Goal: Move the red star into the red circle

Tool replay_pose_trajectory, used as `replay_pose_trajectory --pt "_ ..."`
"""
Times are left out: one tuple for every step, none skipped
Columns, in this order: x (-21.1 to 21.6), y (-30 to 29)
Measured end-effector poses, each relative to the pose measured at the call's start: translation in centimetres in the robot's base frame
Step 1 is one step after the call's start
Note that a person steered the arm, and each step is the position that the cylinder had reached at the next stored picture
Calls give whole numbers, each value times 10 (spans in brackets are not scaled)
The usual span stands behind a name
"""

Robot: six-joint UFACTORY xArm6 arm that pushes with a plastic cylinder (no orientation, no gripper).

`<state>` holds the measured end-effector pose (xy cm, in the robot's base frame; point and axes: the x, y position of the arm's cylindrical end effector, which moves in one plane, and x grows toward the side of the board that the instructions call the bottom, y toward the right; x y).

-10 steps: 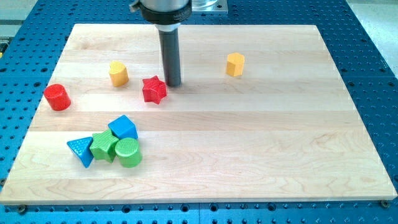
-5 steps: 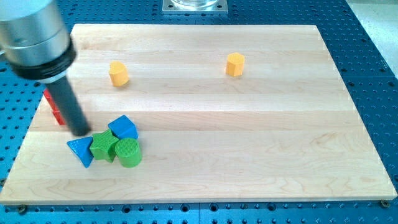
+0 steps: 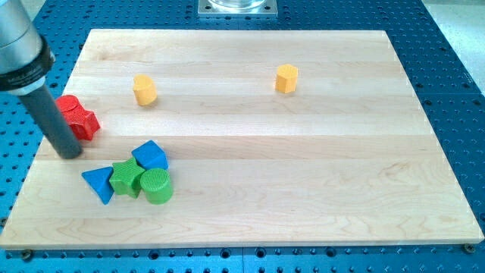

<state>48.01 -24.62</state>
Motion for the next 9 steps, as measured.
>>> replay_pose_trajectory --pt "2 1" --pt "-6 40" --pt "-30 74" --pt "-37 74" --pt "-31 63" --pt "-27 41" --pt "-37 41" --pt "-41 41" --pt "-42 33"
